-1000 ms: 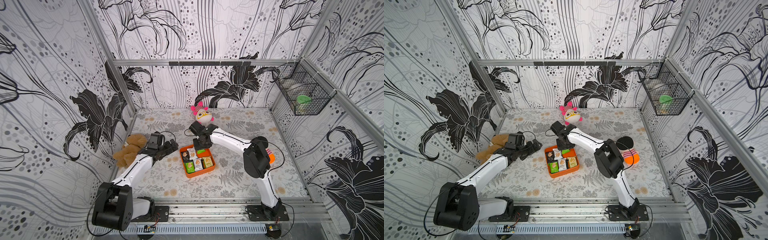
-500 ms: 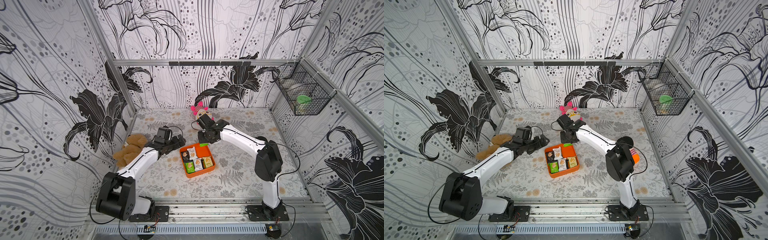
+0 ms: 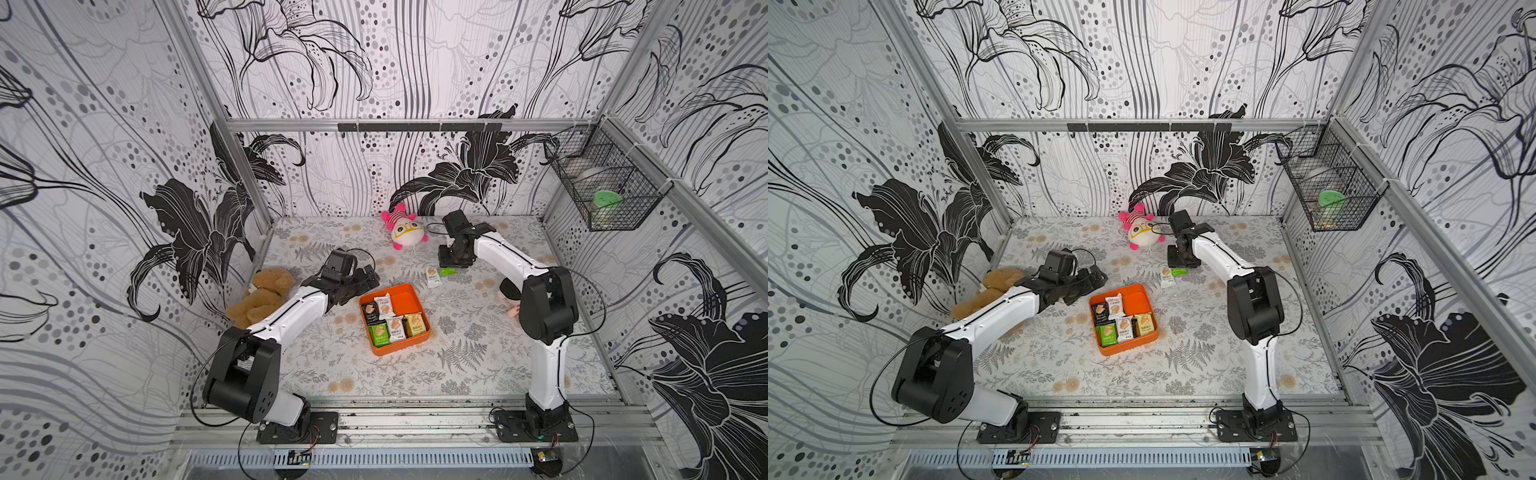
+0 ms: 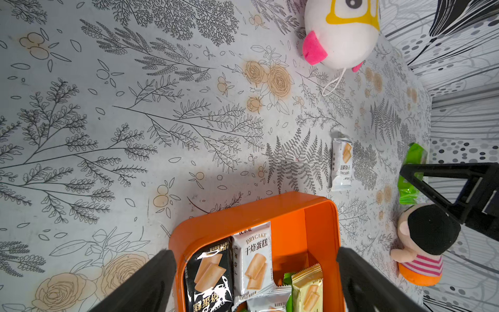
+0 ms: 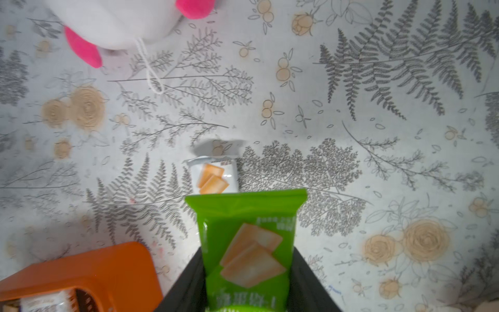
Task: Take the cookies out of the storage box
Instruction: Place the cookie at the center of the board.
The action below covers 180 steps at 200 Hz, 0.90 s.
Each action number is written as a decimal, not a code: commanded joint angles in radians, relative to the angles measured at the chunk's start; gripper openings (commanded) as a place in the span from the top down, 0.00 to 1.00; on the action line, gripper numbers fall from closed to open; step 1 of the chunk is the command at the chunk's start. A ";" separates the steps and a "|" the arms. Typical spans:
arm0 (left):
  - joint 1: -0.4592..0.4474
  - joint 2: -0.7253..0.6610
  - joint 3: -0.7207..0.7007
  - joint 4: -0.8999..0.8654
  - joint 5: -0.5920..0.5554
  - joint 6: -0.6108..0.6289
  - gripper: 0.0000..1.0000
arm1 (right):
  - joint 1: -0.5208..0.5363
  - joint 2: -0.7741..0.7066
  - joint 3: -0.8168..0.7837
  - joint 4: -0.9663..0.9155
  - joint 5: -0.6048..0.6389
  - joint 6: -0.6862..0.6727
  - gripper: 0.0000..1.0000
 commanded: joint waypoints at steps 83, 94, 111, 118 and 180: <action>-0.019 0.058 0.042 0.045 -0.061 -0.064 0.03 | -0.035 0.177 0.088 -0.022 -0.034 -0.139 0.50; -0.020 0.059 0.044 0.046 -0.061 -0.067 0.03 | -0.038 0.179 0.078 -0.012 -0.044 -0.134 0.50; -0.022 0.063 0.050 0.046 -0.064 -0.068 0.03 | -0.040 0.183 0.076 -0.012 -0.055 -0.134 0.49; -0.022 0.065 0.054 0.046 -0.063 -0.068 0.03 | -0.040 0.186 0.078 -0.014 -0.055 -0.134 0.48; -0.022 0.039 0.048 0.023 -0.066 -0.036 0.03 | -0.040 0.174 0.129 -0.064 -0.025 -0.117 0.41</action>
